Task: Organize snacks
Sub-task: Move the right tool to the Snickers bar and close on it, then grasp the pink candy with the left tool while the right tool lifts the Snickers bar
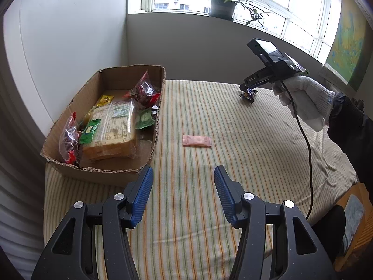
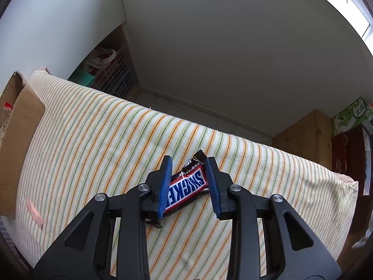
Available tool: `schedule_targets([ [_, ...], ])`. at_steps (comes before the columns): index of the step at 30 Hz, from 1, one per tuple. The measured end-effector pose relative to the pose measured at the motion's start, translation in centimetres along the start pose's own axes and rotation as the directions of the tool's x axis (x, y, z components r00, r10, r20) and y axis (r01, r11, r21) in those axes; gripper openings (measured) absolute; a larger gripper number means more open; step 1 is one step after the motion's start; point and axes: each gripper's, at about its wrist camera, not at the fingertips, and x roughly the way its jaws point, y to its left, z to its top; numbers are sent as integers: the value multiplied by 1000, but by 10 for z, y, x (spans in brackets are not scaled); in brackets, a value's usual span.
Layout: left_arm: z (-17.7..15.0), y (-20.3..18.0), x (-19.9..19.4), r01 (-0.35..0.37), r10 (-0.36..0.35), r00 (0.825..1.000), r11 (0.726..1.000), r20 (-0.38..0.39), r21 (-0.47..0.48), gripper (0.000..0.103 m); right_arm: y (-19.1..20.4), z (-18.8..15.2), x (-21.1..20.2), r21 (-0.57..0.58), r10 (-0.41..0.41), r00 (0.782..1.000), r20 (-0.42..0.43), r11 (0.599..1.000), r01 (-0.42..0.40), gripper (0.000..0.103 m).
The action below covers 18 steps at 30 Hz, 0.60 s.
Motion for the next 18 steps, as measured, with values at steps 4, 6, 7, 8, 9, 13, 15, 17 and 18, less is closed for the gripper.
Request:
schedule_targets([
  [4, -1, -4, 3, 24, -24, 1000, 1000, -4, -6, 54, -3, -29, -13, -20, 4, 1000, -28, 1000, -4, 31],
  [6, -2, -9, 5, 33, -33, 999, 999, -8, -3, 54, -2, -47, -19, -50, 11, 1000, -28, 999, -12, 31],
  [7, -2, -12, 6, 35, -34, 999, 999, -10, 3, 54, -2, -57, -22, -58, 5, 1000, -25, 998, -7, 31],
  [8, -2, -14, 8, 36, -36, 999, 999, -13, 8, 54, -2, -66, -26, -60, 9, 1000, -20, 998, -10, 31],
  [9, -2, -17, 9, 38, -37, 999, 999, -16, 13, 54, -2, -76, -30, -65, 23, 1000, -19, 998, -25, 31],
  [13, -1, -25, 13, 48, -47, 999, 999, -26, 19, 54, 3, -113, -46, -118, 54, 999, -6, 992, -54, 31],
  [15, 1, -28, 18, 56, -55, 998, 998, -37, 16, 54, 4, -128, -54, -137, 26, 1000, 9, 990, -25, 31],
  [17, 4, -30, 26, 72, -72, 996, 997, -55, -2, 54, -2, -139, -68, -96, 39, 998, 51, 995, -34, 32],
  [18, 6, -31, 31, 80, -81, 995, 997, -63, -8, 54, -6, -144, -77, -63, 62, 995, 78, 996, -57, 34],
])
